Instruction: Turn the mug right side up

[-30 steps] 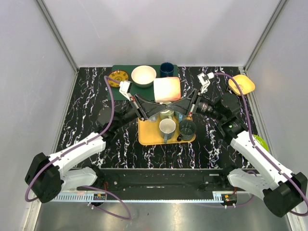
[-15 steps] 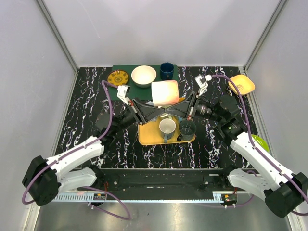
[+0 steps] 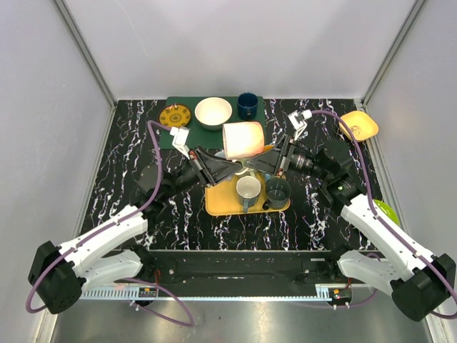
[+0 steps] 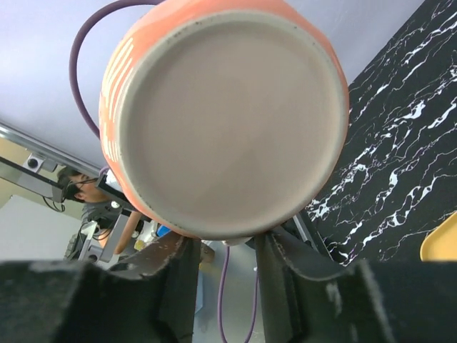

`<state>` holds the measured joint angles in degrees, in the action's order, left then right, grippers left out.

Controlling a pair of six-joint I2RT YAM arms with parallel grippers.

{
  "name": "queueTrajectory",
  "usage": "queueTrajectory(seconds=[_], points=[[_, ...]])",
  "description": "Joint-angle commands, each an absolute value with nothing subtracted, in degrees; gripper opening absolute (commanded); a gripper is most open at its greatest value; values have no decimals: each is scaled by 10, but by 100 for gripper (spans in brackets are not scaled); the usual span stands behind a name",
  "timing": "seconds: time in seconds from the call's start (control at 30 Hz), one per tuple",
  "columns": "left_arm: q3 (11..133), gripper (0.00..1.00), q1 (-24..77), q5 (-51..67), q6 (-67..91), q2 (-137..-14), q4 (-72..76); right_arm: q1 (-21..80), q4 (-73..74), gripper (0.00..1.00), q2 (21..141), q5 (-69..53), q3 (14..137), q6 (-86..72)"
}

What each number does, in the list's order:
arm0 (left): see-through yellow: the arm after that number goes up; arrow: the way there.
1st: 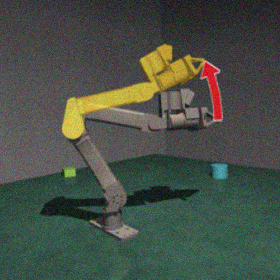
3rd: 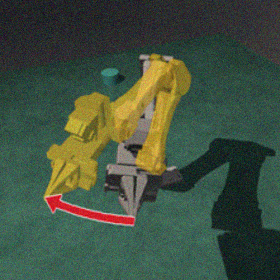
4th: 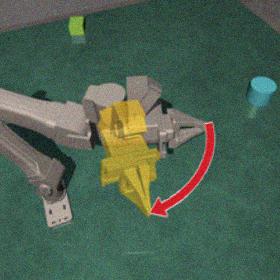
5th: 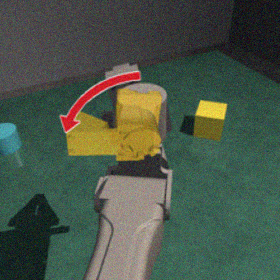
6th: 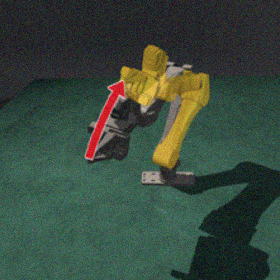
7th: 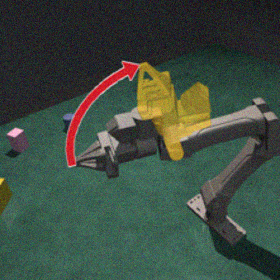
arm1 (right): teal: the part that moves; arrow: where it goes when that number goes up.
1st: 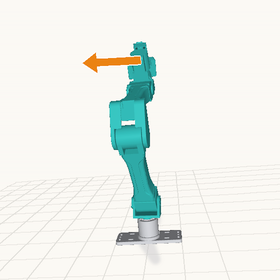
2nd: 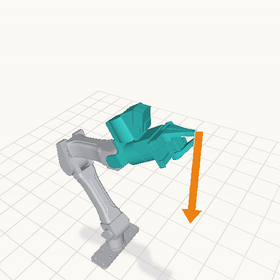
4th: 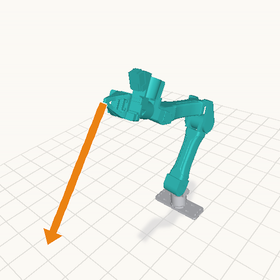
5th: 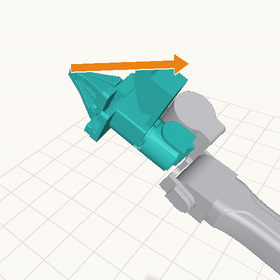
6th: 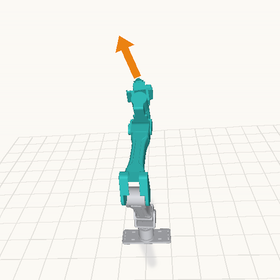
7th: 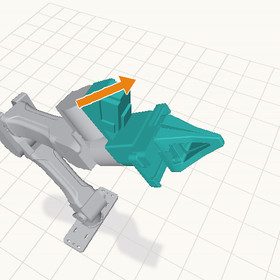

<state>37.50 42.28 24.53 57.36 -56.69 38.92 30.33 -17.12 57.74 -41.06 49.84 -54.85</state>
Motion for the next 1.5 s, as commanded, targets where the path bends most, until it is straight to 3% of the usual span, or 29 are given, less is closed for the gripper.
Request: queueTrajectory(seconds=[0.0,0.27,0.33,0.37,0.43,0.6,0.77,0.8,0.9,0.93,1.07,1.1,1.17,1.2,1.23,1.33,1.47], points=[[389,0,441,351,573,-569,407,287,-263,35,589,-352,541,-557],[384,0,463,378,586,-589,440,287,-272,16,599,-345,547,-557],[381,0,468,381,587,-590,446,287,-272,24,603,-347,548,-561],[381,0,468,382,586,-589,446,287,-272,39,608,-349,548,-564],[380,0,470,390,589,-589,453,287,-281,48,613,-352,548,-573],[373,0,471,410,609,-593,492,287,-286,52,626,-370,557,-579],[369,0,471,417,614,-598,498,287,-301,34,632,-388,559,-582],[369,0,471,418,618,-599,502,287,-313,23,634,-401,559,-590],[368,0,472,429,628,-608,519,287,-336,10,644,-426,560,-605],[368,0,473,435,628,-612,525,287,-336,0,645,-427,560,-606],[366,0,473,443,627,-609,519,287,-328,0,628,-415,546,-591],[366,7,473,440,616,-606,511,287,-313,0,620,-404,543,-573],[366,30,473,423,598,-591,462,287,-303,0,600,-391,535,-559],[364,56,473,416,585,-585,450,287,-289,0,593,-383,534,-547],[361,62,473,401,580,-573,437,287,-287,0,589,-381,534,-542],[355,74,472,368,557,-548,398,287,-274,0,574,-376,533,-534],[358,79,469,338,534,-520,355,287,-254,0,560,-368,543,-524]])
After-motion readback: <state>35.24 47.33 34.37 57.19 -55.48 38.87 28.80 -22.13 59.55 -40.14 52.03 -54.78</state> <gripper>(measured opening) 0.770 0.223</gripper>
